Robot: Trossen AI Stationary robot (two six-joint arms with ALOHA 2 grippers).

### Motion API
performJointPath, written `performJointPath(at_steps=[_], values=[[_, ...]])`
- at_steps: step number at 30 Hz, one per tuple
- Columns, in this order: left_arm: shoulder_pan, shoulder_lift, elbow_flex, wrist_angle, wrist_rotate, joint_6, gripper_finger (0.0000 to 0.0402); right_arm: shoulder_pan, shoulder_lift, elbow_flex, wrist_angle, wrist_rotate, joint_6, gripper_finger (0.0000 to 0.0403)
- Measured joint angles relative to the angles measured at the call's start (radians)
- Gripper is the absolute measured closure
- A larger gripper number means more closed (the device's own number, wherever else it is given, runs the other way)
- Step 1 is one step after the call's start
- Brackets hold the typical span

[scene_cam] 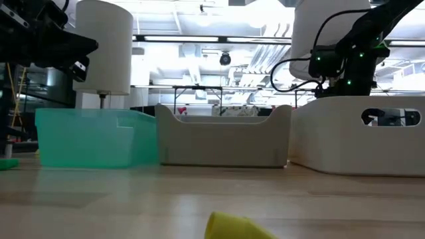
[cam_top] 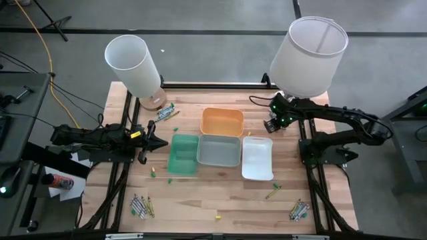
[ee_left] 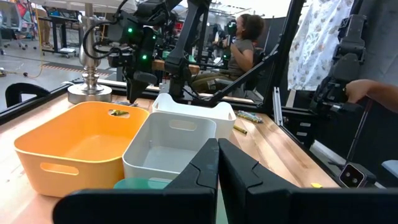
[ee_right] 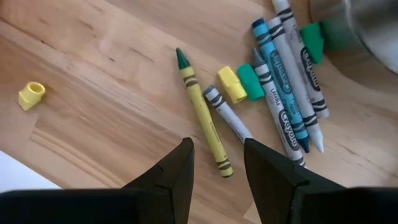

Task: Sort crayons
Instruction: Put the green crayon into the green bin

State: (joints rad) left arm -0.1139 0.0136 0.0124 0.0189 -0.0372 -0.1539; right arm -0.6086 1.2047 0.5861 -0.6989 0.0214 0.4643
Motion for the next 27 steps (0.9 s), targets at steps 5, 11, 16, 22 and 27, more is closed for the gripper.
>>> performJointPath(at_steps=[5, 11, 16, 22, 27], values=[[0.0, 0.0, 0.0, 0.0, 0.0, 0.0, 0.0401, 0.041, 0.059, 0.0, 0.007, 0.037, -0.009, 0.0268], [0.0, 0.0, 0.0, 0.0, 0.0, 0.0, 0.0402, 0.049, 0.112, 0.0, 0.008, 0.054, 0.007, 0.0268], [0.0, 0.0, 0.0, 0.0, 0.0, 0.0, 0.0402, 0.049, 0.157, 0.0, 0.017, 0.054, 0.006, 0.0268], [0.0, 0.0, 0.0, 0.0, 0.0, 0.0, 0.0401, 0.049, 0.195, 0.003, 0.019, 0.054, 0.001, 0.0284], [0.0, 0.0, 0.0, 0.0, 0.0, 0.0, 0.0402, 0.049, 0.205, 0.003, 0.017, 0.055, -0.019, 0.0341]])
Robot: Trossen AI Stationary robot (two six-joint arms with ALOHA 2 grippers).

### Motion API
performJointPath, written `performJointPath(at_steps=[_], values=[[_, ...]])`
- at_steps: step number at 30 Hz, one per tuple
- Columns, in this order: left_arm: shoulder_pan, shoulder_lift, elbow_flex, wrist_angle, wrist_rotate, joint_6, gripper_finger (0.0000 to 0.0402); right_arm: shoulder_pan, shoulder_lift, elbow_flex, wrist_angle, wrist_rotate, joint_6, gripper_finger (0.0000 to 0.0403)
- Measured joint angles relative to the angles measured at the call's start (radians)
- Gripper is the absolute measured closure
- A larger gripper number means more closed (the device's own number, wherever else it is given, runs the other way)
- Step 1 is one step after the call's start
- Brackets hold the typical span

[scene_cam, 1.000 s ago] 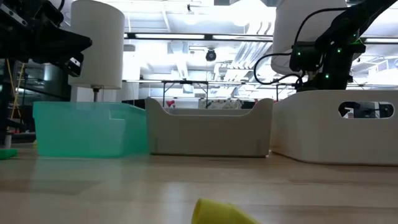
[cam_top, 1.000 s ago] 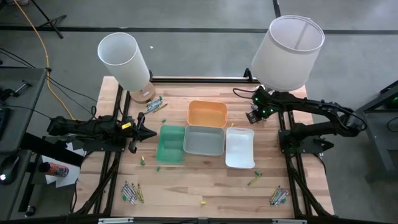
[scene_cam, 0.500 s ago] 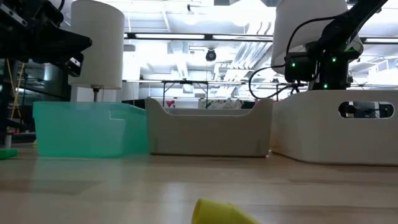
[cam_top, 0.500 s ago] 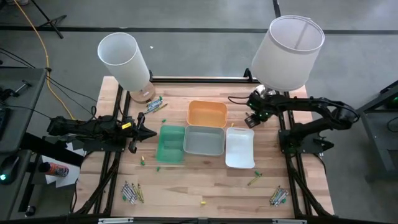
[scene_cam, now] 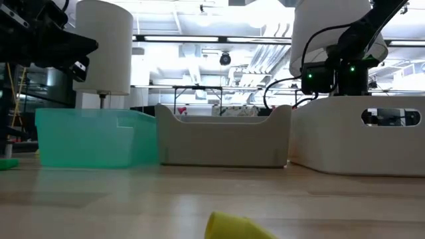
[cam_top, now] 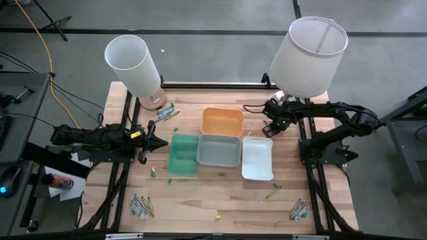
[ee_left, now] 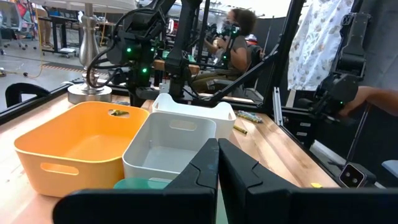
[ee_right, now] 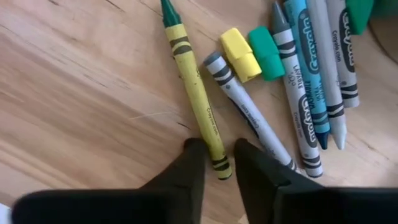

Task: Sort crayons
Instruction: Put the green crayon into the green bin

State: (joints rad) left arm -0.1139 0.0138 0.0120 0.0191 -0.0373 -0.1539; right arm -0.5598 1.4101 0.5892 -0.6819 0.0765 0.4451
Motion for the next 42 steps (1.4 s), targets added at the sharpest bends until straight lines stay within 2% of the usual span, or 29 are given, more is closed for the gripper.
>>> performJointPath(at_steps=[4, 9, 13, 18, 28, 32, 36, 42], values=[[0.0, 0.0, 0.0, 0.0, 0.0, 0.0, 0.0402, 0.0, 0.0, 0.0, -0.007, 0.0, -0.01, 0.0391], [0.0, 0.0, 0.0, 0.0, 0.0, 0.0, 0.0401, 0.0, 0.0, 0.002, -0.023, -0.007, -0.02, 0.0387], [0.0, 0.0, 0.0, 0.0, 0.0, 0.0, 0.0402, 0.001, -0.035, -0.002, -0.027, -0.018, -0.027, 0.0398], [0.0, 0.0, 0.0, 0.0, 0.0, 0.0, 0.0402, 0.006, -0.161, -0.006, -0.061, -0.041, -0.019, 0.04], [0.0, 0.0, 0.0, 0.0, 0.0, 0.0, 0.0401, 0.021, -0.5, -0.005, -0.066, -0.033, 0.022, 0.0402], [0.0, 0.0, 0.0, 0.0, 0.0, 0.0, 0.0401, 0.09, -0.588, -0.004, 0.039, -0.068, 0.026, 0.0402], [0.0, 0.0, 0.0, 0.0, 0.0, 0.0, 0.0401, 0.209, -0.613, -0.003, 0.253, -0.067, 0.005, 0.0402], [0.0, 0.0, 0.0, 0.0, 0.0, 0.0, 0.0401, 0.401, -0.576, -0.002, 0.605, 0.031, -0.117, 0.0402]])
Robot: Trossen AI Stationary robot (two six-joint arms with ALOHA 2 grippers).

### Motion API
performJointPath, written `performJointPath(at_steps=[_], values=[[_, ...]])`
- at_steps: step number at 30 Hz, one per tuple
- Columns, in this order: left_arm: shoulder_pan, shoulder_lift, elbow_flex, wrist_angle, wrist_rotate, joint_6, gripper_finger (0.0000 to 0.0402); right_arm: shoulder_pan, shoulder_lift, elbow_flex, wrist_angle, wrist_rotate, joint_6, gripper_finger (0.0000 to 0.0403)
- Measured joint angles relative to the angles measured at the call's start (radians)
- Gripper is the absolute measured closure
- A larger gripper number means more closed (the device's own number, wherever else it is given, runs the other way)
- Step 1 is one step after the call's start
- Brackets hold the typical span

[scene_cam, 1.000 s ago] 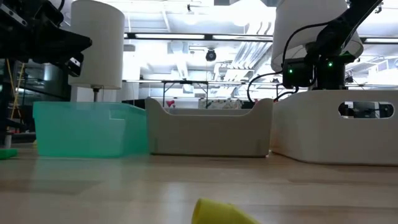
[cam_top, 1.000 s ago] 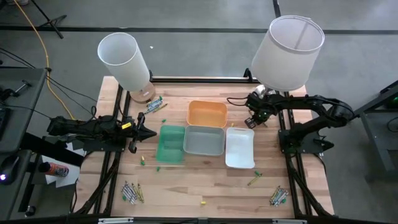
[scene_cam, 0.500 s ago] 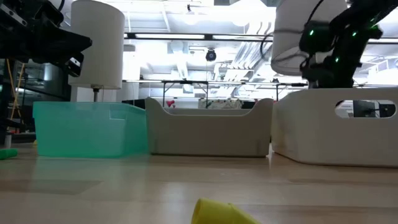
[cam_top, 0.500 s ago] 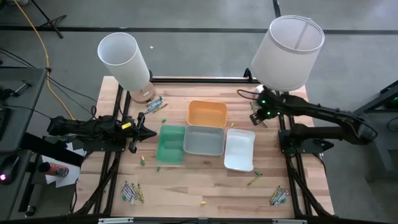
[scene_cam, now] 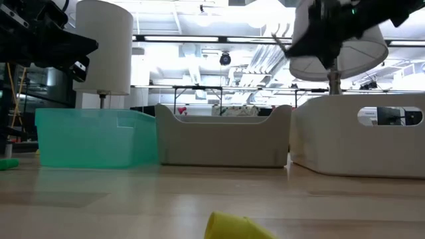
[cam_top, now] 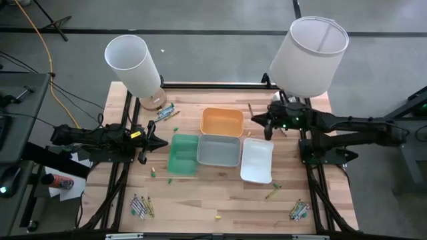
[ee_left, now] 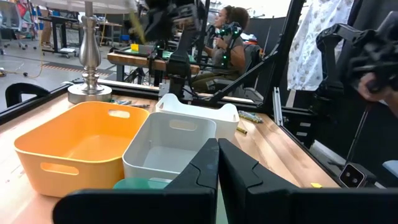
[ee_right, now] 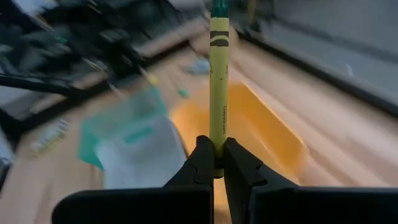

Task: Sort crayons
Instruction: Put the green crayon into the green bin

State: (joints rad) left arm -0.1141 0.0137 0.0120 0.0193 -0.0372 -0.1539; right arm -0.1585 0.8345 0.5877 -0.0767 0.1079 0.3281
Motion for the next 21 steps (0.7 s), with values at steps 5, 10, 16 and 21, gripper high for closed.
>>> performJointPath(at_steps=[5, 10, 16, 21], values=[[0.0, 0.0, 0.0, 0.0, 0.0, 0.0, 0.0402, 0.119, 0.067, 0.0, 0.18, 0.104, -0.118, 0.0402], [0.0, 0.0, 0.0, 0.0, 0.0, 0.0, 0.0401, 0.17, 0.146, 0.0, 0.311, 0.133, -0.192, 0.0402], [0.001, 0.0, 0.0, 0.033, -0.006, 0.0, 0.0401, 0.193, 0.233, 0.0, 0.364, 0.132, -0.23, 0.0398], [0.0, 0.0, 0.0, 0.14, -0.033, 0.011, 0.0402, 0.199, 0.307, 0.0, 0.42, 0.132, -0.239, 0.0398]])
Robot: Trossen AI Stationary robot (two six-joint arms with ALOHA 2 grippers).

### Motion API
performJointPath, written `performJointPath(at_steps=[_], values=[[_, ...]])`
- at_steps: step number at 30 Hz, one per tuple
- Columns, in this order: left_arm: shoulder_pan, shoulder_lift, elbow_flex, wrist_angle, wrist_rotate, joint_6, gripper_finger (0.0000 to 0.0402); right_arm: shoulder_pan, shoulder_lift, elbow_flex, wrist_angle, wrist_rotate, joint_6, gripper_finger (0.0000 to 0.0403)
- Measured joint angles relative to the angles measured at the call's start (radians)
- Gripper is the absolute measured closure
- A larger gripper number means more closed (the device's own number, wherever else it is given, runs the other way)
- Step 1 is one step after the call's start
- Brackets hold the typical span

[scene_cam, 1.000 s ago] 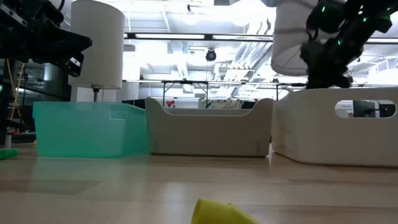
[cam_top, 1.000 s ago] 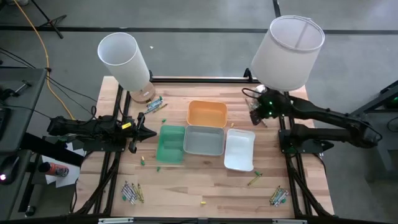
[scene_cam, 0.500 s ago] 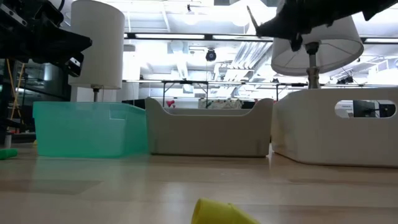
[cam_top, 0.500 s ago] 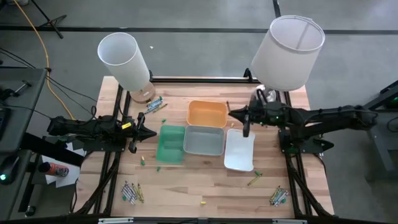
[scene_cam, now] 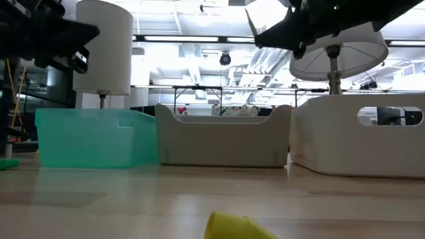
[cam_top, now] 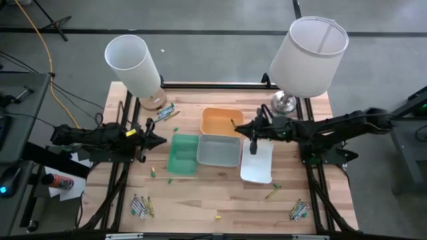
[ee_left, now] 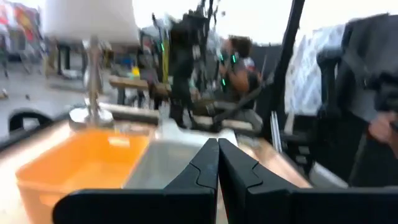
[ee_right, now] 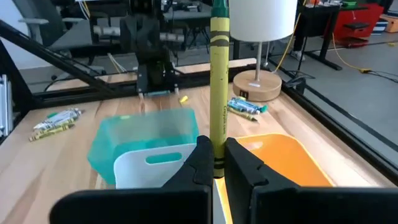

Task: Sort crayons
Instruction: Put the green crayon into the green bin

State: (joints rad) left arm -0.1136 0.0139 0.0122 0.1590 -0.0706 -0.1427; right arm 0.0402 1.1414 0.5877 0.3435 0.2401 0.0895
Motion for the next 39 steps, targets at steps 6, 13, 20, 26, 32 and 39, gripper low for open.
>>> performJointPath(at_steps=[6, 13, 20, 26, 32, 39], values=[[0.0, 0.031, 0.001, 0.249, -0.069, 0.098, 0.0401, -0.001, 0.083, 0.0, 0.149, 0.0, -0.033, 0.04], [0.006, 0.245, 0.001, 0.275, -0.17, 0.112, 0.04, -0.001, 0.159, 0.0, 0.273, 0.0, -0.051, 0.0401], [0.03, 0.55, 0.09, 0.431, -0.178, 0.121, 0.037, -0.028, 0.198, 0.0, 0.31, -0.017, -0.043, 0.04], [0.025, 0.868, 0.199, 0.587, -0.164, 0.167, 0.0333, -0.028, 0.206, 0.0, 0.324, -0.058, -0.045, 0.04], [0.025, 1.181, 0.289, 0.828, -0.142, 0.229, 0.03, -0.009, 0.207, 0.0, 0.33, -0.059, -0.023, 0.0401], [0.026, 1.412, 0.408, 0.903, -0.103, 0.27, 0.0276, 0.028, 0.316, 0.0, 0.501, -0.061, -0.023, 0.0401]])
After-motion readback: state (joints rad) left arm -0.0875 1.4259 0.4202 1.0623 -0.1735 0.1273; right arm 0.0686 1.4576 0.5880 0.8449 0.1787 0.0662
